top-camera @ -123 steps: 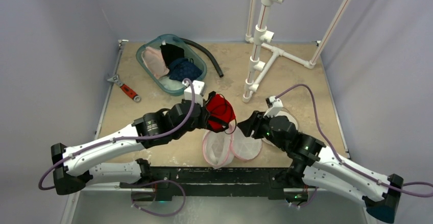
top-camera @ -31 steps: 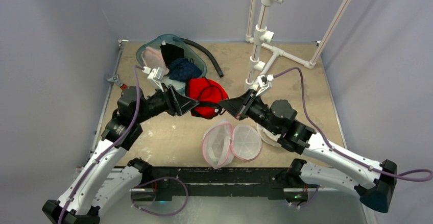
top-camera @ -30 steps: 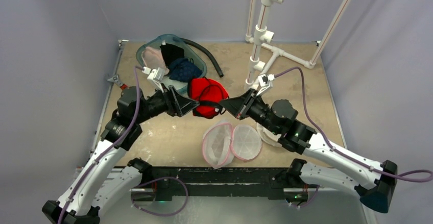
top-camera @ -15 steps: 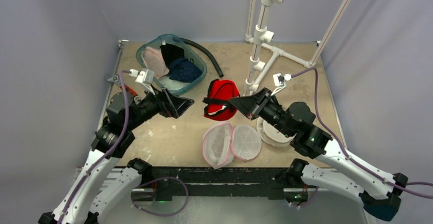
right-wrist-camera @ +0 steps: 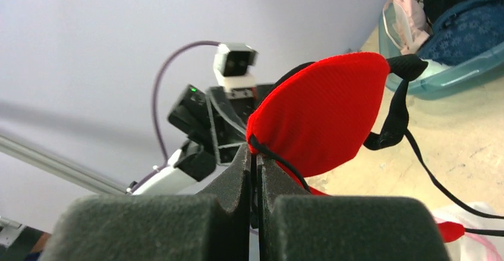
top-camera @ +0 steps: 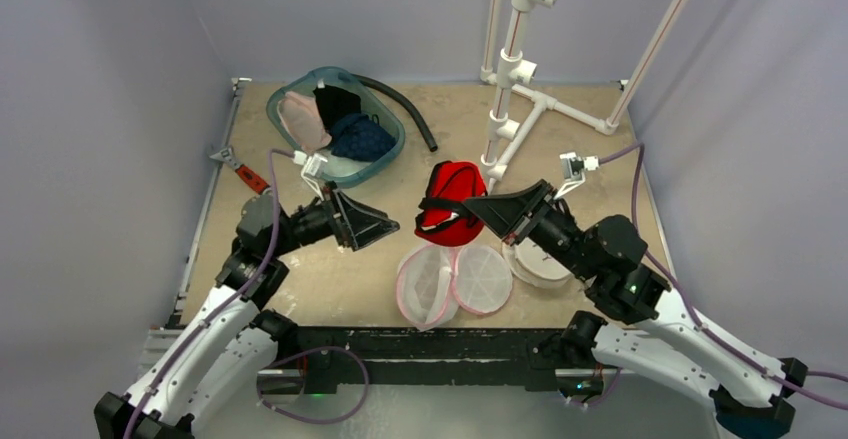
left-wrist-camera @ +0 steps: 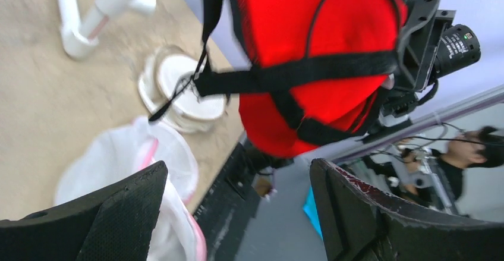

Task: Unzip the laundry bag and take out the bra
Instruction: Pick up the bra from the laundry bag.

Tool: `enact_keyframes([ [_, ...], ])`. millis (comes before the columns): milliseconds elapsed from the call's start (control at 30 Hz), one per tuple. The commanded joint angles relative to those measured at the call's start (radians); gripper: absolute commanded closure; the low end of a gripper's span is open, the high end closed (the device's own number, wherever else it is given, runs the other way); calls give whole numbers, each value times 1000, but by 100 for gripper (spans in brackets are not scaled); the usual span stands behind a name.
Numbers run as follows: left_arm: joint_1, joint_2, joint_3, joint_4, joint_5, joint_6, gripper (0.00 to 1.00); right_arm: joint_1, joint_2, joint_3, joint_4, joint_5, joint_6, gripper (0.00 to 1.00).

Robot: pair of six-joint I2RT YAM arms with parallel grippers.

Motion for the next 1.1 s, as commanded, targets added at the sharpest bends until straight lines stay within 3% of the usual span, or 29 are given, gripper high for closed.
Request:
enact_keyframes([
  [0,-2,-37,-91,278,114,-217,12,-5,-14,-24,124,-50,-68,100],
  [233,-65,-59,-159,466,100,-277,8,-5,7,-113,337,-158,-23,100],
  [333,-130,-57,-158,479,52,-214,8,-5,32,-131,428,-203,9,100],
  [767,-169,-107,-22,58,-24,230,4,-7,52,-137,514,-235,98,100],
  [1067,-171,-58,-64,327,74,30,12,-6,64,-172,573,-215,142,100],
])
